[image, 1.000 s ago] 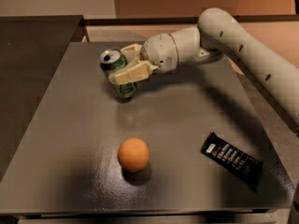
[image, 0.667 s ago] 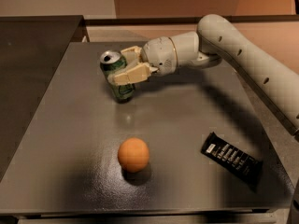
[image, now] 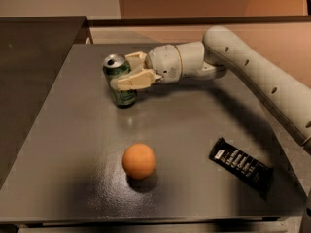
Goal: Place green can upright
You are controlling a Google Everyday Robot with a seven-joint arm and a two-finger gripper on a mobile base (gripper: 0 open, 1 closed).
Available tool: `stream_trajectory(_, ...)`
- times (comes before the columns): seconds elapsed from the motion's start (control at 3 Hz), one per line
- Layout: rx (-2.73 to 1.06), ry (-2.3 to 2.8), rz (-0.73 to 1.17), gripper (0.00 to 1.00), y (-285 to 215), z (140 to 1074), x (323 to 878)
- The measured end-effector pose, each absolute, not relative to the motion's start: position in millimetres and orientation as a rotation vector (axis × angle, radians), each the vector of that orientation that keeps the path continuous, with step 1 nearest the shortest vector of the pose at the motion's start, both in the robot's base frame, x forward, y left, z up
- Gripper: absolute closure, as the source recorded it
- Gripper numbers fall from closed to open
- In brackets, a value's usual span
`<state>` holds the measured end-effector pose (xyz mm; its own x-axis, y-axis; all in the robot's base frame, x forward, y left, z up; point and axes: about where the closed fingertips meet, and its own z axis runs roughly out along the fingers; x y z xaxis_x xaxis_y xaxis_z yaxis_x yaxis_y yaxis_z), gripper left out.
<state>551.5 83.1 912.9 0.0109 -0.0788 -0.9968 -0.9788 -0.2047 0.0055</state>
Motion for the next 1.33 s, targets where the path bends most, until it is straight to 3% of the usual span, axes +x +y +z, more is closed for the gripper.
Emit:
stream_trajectory(0.33,-1.399,1.14,1.331,1.0,86,911,551)
stream_trajectory(0.67,-1.387,1.157,1.333,0.84,90,907,551)
stream_trajectory(1.33,-1.366,1.139,1.361,0.37,94,899,547)
